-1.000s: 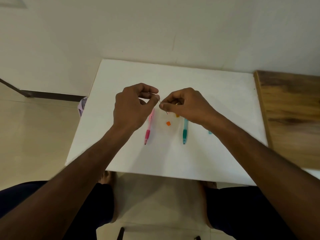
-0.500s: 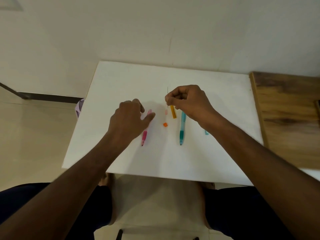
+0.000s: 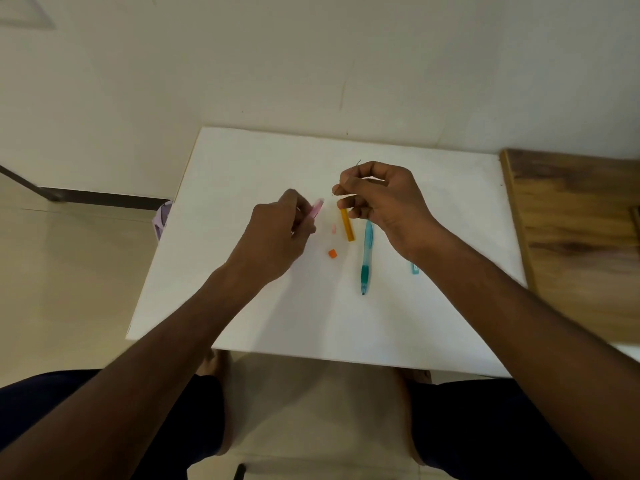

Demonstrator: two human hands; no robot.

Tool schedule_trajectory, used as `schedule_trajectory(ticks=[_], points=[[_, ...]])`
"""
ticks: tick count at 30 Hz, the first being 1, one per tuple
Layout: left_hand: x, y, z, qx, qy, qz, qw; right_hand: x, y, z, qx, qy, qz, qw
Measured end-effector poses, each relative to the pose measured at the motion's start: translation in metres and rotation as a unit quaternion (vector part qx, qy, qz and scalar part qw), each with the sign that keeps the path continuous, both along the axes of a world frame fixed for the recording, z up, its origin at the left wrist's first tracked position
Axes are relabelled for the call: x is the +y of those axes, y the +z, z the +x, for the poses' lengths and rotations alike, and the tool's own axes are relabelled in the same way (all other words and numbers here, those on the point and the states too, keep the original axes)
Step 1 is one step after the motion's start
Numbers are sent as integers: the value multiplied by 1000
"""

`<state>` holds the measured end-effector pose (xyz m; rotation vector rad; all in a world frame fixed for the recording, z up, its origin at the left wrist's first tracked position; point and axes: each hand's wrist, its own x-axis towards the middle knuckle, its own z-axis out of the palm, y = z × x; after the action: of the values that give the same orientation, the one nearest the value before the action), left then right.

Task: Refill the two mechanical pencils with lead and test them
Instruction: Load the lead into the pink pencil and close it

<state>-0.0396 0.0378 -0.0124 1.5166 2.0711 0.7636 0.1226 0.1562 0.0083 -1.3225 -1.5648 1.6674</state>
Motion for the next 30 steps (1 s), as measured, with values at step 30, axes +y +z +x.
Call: schedule_trajectory(ticks=[30], points=[[2, 13, 6, -39, -25, 115, 992, -3, 3, -2, 41, 7, 86, 995]])
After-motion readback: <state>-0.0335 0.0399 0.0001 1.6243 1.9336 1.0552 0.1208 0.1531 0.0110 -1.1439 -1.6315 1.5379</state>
